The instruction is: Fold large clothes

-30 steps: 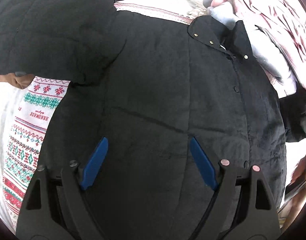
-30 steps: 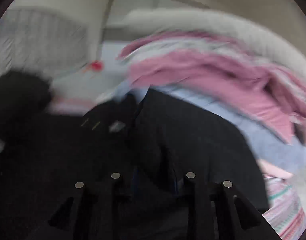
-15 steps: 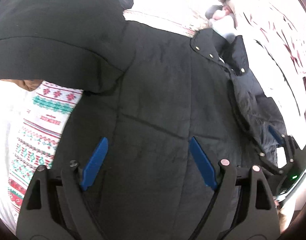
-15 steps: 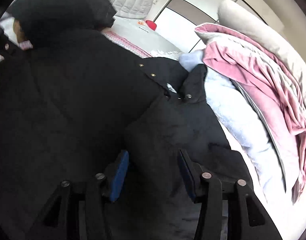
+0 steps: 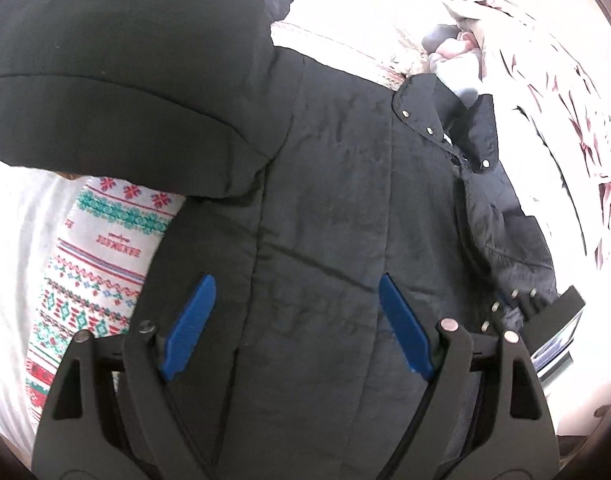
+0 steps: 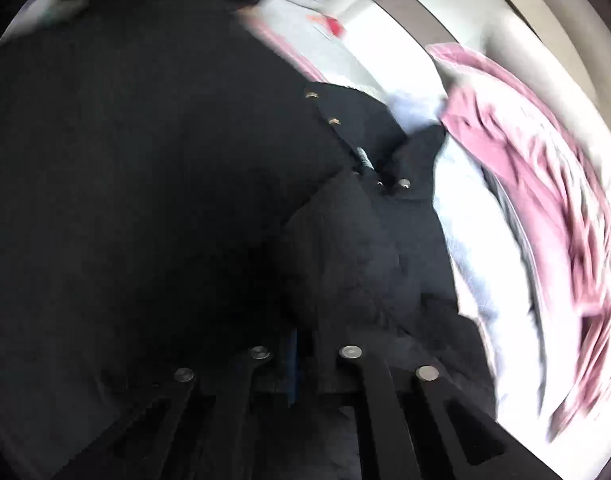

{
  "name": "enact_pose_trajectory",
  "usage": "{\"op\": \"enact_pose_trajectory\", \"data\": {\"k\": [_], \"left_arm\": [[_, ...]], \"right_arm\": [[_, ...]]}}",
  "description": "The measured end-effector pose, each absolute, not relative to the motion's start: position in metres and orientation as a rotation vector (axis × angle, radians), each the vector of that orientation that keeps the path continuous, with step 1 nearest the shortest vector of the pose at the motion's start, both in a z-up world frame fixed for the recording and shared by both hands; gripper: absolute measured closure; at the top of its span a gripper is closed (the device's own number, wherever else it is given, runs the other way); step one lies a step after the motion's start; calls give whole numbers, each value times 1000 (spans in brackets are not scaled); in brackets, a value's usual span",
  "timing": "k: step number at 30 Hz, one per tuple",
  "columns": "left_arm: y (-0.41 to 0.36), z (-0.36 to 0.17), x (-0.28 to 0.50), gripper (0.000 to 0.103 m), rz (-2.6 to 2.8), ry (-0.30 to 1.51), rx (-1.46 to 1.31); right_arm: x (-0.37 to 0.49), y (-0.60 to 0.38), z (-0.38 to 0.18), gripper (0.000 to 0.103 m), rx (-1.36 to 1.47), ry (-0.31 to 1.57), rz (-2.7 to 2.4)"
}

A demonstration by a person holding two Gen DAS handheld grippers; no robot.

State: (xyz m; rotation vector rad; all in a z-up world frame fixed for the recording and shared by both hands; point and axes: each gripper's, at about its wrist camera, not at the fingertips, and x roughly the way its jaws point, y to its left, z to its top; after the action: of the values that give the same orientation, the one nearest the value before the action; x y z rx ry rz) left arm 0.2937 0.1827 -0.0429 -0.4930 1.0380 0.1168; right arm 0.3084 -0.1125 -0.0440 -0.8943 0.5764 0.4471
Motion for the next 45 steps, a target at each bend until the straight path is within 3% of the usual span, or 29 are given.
{"op": "enact_pose_trajectory", "data": {"k": [6,11,14,16,17,21,25,31,33,36,45], "left_arm": [[207,-38,291,19,150,1007,-568],[215,-43,291,19,156,1021,-580],[219,-42,291,19,151,1014,-592],[220,-40,290,19,154,1004,-595],[220,-40,290,19,156,1002,-593],[220,-41,290,19,156,1006,-595],[222,-38,288,19,170,991,-602],[219,-37,289,19,178,981,-588],[217,-38,291,19,178,979,-577],[219,-34,290,19,177,954,-576],[292,2,260,19,296,775,-615]], "right_arm": [[317,-87,32,98,-450,502,487],[360,-69,-31,97,-406,809,509],[364,-81,-46,89,-304,835,558],[367,-90,-36,61,-216,907,649],[366,-92,-30,56,-201,918,682],[359,-127,14,50,-194,792,691],[394,-202,21,49,-153,847,460],[429,-334,-26,49,119,972,255],[433,-341,-56,49,121,1058,300],[429,-316,-63,46,-73,991,293],[415,-306,1,45,63,983,258]]}}
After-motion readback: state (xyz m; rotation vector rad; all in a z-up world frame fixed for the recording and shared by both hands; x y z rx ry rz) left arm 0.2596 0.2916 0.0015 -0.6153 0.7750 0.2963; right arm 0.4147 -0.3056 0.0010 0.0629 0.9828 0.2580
